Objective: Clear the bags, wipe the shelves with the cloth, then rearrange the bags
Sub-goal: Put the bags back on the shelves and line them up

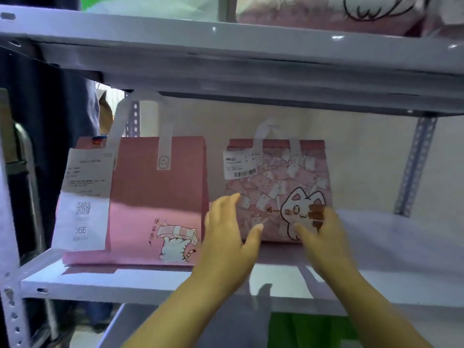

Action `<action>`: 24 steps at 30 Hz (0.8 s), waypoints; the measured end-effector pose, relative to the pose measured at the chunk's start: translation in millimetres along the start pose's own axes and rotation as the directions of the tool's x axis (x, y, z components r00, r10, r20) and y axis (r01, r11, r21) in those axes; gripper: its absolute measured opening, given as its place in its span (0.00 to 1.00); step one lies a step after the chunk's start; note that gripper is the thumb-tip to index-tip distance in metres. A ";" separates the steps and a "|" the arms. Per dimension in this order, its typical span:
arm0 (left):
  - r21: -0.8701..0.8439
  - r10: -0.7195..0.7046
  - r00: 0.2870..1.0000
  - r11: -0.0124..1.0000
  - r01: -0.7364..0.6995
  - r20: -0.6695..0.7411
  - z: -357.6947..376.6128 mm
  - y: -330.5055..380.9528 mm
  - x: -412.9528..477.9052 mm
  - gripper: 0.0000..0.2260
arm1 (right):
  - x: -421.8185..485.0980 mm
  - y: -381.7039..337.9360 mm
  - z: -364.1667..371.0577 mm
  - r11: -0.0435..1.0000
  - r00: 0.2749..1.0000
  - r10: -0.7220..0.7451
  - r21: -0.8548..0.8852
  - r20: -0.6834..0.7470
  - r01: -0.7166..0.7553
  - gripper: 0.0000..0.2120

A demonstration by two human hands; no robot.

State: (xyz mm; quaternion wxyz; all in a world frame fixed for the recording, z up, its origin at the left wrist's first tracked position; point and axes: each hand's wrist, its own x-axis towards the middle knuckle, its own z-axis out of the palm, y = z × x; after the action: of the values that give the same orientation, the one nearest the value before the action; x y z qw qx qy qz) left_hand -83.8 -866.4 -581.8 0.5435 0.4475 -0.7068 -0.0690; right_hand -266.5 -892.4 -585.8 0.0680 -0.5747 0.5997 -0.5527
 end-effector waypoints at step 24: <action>-0.169 -0.468 0.856 0.846 0.506 0.221 49.0 -24.7 18.8 0.27 | 22.1 47.1 -46.6 0.990 0.986 0.130 0.037 0.100 -0.134 0.17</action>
State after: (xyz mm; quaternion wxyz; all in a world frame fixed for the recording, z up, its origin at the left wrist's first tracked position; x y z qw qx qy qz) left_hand -110.8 -913.3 -602.5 0.4915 0.5417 -0.6016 -0.3211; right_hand -336.1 -894.8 -590.7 0.1463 -0.5584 0.6203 -0.5311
